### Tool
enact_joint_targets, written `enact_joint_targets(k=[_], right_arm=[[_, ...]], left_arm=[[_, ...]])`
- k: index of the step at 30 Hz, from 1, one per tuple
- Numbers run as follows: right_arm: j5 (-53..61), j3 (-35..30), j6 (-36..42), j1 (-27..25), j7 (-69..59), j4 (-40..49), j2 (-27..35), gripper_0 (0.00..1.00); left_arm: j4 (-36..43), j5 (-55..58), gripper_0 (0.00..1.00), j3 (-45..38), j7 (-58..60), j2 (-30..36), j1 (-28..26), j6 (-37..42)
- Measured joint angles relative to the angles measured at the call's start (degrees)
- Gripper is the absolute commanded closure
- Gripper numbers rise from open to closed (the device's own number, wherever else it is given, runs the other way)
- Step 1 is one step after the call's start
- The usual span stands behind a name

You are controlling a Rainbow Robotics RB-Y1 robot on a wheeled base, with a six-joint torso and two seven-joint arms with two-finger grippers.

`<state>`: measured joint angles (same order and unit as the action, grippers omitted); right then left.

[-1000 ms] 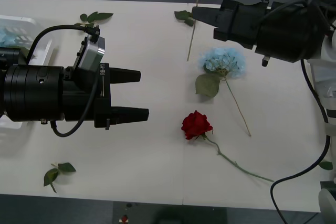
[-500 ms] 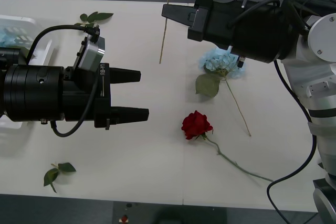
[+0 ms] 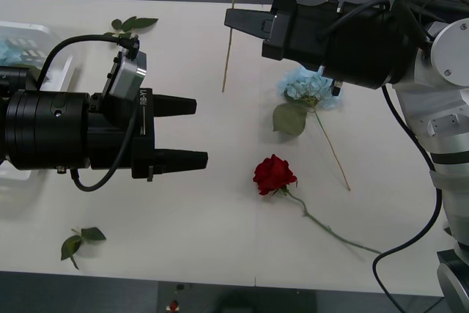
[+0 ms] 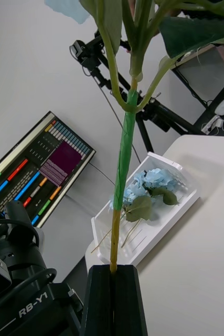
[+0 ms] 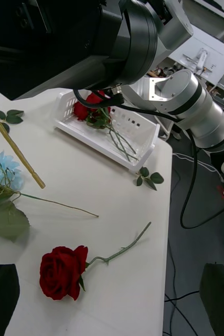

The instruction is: Put the red flowers into the right box and the blue flowers into the left box

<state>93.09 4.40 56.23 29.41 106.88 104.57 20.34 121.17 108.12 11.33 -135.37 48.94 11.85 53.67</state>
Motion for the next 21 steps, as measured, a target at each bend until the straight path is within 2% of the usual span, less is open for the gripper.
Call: enact_joint_targets(k=[17, 21], right_arm=[[0.0, 0.0, 0.0, 0.0, 0.0, 0.0, 0.0, 1.00], [0.0, 0.0, 0.0, 0.0, 0.0, 0.0, 0.0, 1.00]], left_arm=[[-0.1, 0.0, 0.00, 0.0, 0.0, 0.0, -0.1, 0.0], [-1.7, 2.0, 0.00, 1.2, 0.0, -1.6, -2.9, -0.3]])
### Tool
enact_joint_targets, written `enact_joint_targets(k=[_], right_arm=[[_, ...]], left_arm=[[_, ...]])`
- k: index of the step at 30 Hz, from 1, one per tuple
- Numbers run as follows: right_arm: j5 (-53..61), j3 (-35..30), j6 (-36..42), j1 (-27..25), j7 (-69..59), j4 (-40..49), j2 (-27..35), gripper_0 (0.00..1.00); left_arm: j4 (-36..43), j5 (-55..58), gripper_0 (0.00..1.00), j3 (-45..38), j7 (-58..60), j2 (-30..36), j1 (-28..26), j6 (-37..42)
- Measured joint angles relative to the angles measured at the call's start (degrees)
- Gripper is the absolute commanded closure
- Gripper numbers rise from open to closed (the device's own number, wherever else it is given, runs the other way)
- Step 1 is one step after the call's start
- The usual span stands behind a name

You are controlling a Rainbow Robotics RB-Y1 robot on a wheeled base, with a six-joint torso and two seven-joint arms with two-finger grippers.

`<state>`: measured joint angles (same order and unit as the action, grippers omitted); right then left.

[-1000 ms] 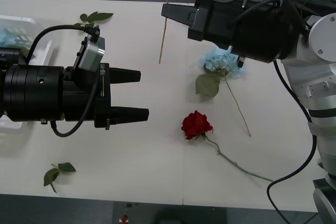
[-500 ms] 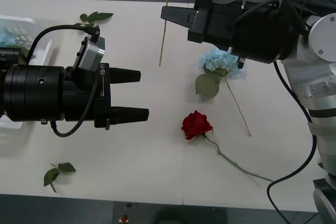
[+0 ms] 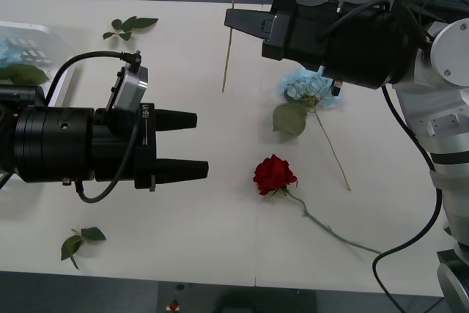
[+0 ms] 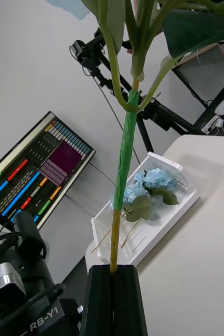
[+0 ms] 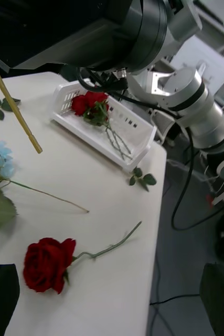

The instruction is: Put the red flowers into the right box and the blue flowers into the left box

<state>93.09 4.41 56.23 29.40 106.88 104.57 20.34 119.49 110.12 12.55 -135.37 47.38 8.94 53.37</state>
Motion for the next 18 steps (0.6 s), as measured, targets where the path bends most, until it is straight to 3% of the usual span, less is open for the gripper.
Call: enact_joint_targets(k=[6, 18], right_arm=[[0.0, 0.0, 0.0, 0.0, 0.0, 0.0, 0.0, 1.00], [0.0, 0.0, 0.0, 0.0, 0.0, 0.0, 0.0, 1.00]], left_arm=[[-2.0, 3.1, 0.00, -0.1, 0.0, -2.8, 0.4, -2.3], [-9.9, -0.5, 0.00, 0.4, 10.7, -2.9, 14.1, -2.6]])
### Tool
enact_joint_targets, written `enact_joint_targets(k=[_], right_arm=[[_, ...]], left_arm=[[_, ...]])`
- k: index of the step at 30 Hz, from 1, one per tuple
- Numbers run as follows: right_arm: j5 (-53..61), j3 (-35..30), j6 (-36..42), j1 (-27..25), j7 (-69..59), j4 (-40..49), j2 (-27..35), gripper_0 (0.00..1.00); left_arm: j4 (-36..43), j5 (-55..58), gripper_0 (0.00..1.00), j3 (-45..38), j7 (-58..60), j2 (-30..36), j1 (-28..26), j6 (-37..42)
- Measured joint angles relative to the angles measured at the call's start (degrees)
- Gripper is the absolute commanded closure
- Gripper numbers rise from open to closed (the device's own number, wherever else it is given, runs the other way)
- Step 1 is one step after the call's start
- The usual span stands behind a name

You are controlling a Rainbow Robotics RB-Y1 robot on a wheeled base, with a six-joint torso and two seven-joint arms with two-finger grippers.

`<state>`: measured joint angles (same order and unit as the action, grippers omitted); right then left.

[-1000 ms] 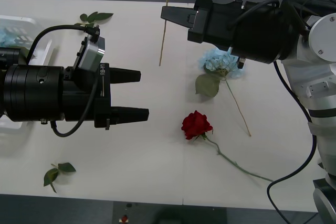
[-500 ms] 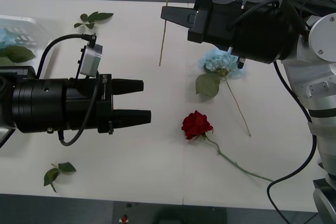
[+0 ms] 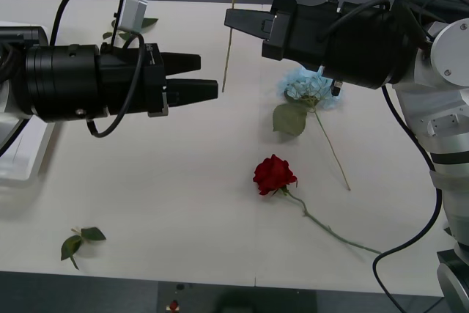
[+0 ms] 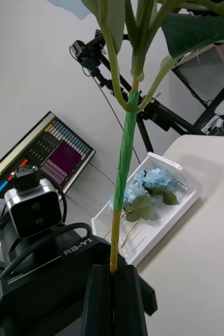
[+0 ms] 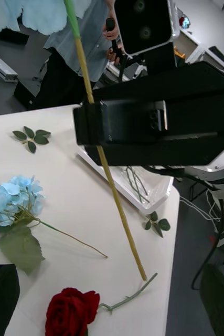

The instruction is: Put the red flowers into the right box and the blue flowers into the left box

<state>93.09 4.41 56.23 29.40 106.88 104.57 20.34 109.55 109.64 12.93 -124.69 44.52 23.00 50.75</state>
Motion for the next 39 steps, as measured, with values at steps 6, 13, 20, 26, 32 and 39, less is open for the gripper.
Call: enact_joint_targets(k=[6, 13, 20, 26, 32, 39], right_arm=[[0.0, 0.0, 0.0, 0.0, 0.0, 0.0, 0.0, 1.00], [0.0, 0.0, 0.0, 0.0, 0.0, 0.0, 0.0, 1.00], [0.0, 0.0, 0.0, 0.0, 0.0, 0.0, 0.0, 1.00], [0.0, 0.0, 0.0, 0.0, 0.0, 0.0, 0.0, 1.00], [0.0, 0.0, 0.0, 0.0, 0.0, 0.0, 0.0, 1.00], [0.0, 0.0, 0.0, 0.0, 0.0, 0.0, 0.0, 0.34]], left_arm=[[-4.0, 0.4, 0.00, 6.2, 0.0, 0.0, 5.9, -4.2], [-5.6, 1.7, 0.18, 13.4, 0.1, 0.0, 10.6, -6.9], [-5.8, 2.1, 1.00, 14.7, 0.1, 0.0, 11.2, -6.9], [-5.8, 2.1, 1.00, 14.7, 0.1, 0.0, 11.2, -8.4], [-5.8, 2.1, 1.00, 14.7, 0.1, -1.1, 11.2, -9.3], [-5.8, 2.1, 1.00, 14.7, 0.1, -1.3, 11.2, -9.3]])
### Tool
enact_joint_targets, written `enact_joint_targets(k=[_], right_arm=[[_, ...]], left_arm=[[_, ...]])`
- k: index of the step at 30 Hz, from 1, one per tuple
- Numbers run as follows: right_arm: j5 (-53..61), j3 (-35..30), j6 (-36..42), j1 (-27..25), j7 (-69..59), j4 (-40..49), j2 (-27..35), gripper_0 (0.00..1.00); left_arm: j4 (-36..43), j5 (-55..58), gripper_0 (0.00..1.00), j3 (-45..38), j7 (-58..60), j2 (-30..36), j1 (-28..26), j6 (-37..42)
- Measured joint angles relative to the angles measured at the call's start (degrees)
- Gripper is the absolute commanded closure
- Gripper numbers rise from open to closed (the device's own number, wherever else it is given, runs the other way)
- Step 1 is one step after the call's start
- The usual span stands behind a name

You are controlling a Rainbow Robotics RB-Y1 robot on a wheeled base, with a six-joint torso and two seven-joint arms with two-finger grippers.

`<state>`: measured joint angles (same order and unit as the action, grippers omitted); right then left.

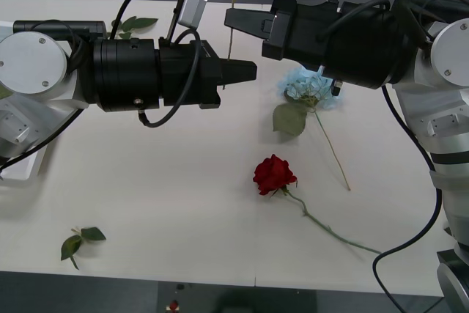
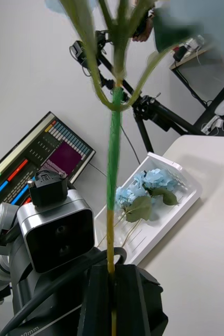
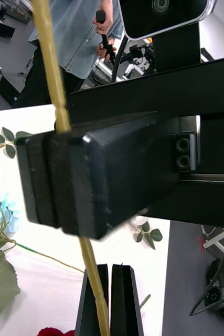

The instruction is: Put the red flowers into the right box and the blue flowers into the left box

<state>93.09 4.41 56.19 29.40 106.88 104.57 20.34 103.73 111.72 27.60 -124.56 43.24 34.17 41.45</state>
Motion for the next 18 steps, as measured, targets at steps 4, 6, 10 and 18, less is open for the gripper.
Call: enact_joint_targets(k=[4, 6, 10, 18], right_arm=[[0.0, 0.0, 0.0, 0.0, 0.0, 0.0, 0.0, 0.00], [0.0, 0.0, 0.0, 0.0, 0.0, 0.0, 0.0, 0.00], [0.0, 0.0, 0.0, 0.0, 0.0, 0.0, 0.0, 0.00], [0.0, 0.0, 0.0, 0.0, 0.0, 0.0, 0.0, 0.00]], left_arm=[[0.0, 0.0, 1.00, 0.0, 0.0, 0.0, 0.0, 0.0], [0.0, 0.1, 1.00, 0.0, 0.0, 0.0, 0.0, 0.0], [0.0, 3.2, 1.00, 0.0, 0.0, 1.7, 0.0, 0.0], [3.5, 12.3, 1.00, -5.6, 0.0, 15.2, -5.4, 0.0]])
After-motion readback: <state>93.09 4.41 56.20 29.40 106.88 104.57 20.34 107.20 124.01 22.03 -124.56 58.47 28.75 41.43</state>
